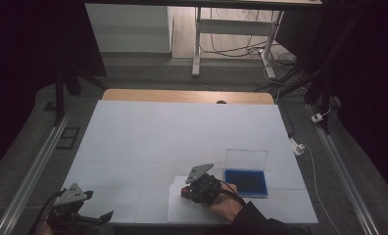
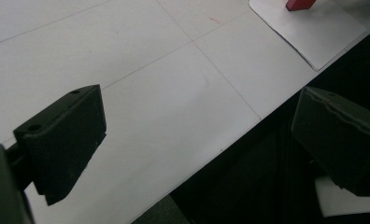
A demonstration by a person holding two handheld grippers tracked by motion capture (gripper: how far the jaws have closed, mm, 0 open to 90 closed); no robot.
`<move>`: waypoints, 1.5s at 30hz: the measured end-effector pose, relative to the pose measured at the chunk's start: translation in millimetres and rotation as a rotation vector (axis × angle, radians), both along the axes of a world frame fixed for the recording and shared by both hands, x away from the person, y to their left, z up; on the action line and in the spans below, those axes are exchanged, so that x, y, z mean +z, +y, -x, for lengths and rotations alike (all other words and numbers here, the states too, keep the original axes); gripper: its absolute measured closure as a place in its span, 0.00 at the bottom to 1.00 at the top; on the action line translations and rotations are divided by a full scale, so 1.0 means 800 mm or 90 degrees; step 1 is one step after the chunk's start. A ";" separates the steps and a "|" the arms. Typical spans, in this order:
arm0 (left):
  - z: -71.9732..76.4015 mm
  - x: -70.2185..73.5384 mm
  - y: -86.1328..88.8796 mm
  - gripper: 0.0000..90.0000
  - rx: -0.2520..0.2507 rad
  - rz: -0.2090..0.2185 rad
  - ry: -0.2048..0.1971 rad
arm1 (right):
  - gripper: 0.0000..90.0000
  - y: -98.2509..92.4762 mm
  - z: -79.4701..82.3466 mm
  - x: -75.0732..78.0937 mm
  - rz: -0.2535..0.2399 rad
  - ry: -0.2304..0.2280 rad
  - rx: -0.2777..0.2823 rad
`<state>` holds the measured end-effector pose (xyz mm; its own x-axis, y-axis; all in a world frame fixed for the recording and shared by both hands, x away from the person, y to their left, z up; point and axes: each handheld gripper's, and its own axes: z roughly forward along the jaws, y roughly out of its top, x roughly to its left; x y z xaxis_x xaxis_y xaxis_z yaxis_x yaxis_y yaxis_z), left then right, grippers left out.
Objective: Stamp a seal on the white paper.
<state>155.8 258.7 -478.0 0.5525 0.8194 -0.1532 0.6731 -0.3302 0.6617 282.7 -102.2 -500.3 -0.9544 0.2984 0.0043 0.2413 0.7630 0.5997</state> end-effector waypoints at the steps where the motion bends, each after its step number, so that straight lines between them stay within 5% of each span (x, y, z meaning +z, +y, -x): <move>1: 0.000 0.000 0.000 0.04 0.000 0.001 0.001 | 0.89 0.000 0.000 0.000 0.000 0.000 0.000; 5: 0.000 0.000 0.000 0.04 0.001 -0.001 0.002 | 0.89 0.001 0.001 -0.001 0.002 0.005 -0.005; 21: -0.001 0.000 -0.002 0.04 0.001 -0.003 0.006 | 0.89 0.012 0.020 0.000 0.050 -0.064 0.011; 35: -0.002 0.000 -0.001 0.04 0.001 -0.005 0.005 | 0.89 -0.003 -0.007 -0.006 -0.024 0.056 -0.028; 38: -0.002 0.000 -0.001 0.04 0.001 -0.005 0.005 | 0.89 -0.004 -0.008 -0.006 -0.024 0.057 -0.028; 45: -0.002 0.000 -0.002 0.04 0.000 -0.006 0.006 | 0.89 0.003 0.003 -0.004 0.004 0.006 -0.008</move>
<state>157.3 257.2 -478.4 0.5513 0.8205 -0.1512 0.6791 -0.3361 0.6525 280.5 -100.1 -503.6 -0.9503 0.3111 0.0107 0.2566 0.7634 0.5928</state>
